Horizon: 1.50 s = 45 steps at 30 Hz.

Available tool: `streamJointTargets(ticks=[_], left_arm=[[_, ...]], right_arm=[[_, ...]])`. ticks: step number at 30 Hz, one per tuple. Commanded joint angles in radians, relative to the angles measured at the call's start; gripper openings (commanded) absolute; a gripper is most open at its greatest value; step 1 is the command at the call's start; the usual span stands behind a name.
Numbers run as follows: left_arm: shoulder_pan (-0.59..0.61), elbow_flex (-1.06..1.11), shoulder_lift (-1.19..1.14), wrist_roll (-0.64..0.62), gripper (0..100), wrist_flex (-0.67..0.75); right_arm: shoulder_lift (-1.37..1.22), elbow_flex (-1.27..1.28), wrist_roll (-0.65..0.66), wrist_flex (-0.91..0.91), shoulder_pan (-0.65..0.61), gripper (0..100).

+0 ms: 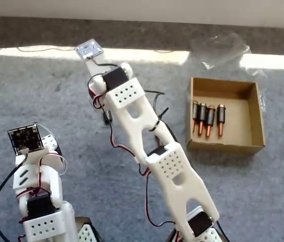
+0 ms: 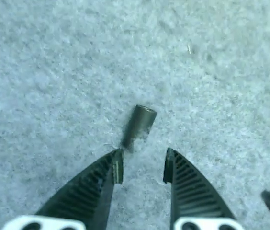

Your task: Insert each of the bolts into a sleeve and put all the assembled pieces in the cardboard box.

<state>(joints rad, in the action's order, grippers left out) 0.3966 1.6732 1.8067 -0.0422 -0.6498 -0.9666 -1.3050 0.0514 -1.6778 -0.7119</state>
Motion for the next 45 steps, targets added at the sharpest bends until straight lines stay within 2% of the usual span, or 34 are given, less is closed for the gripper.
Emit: streamJointTargets(ticks=[1,30,35,45], left_arm=[[0.012,0.010,0.010,0.006,1,-0.003],[0.012,0.018,0.010,0.006,1,-0.002],[0.012,0.018,0.010,0.006,1,-0.002],[0.012,0.019,0.010,0.006,1,-0.002]], right_arm=[[-0.008,-0.059,-0.009,0.015,-0.015,12.6],[-0.163,-0.048,-0.011,0.191,-0.018,12.5],[-0.163,-0.047,-0.009,0.186,-0.021,2.7],[-0.162,0.093,-0.005,0.214,-0.021,2.4]])
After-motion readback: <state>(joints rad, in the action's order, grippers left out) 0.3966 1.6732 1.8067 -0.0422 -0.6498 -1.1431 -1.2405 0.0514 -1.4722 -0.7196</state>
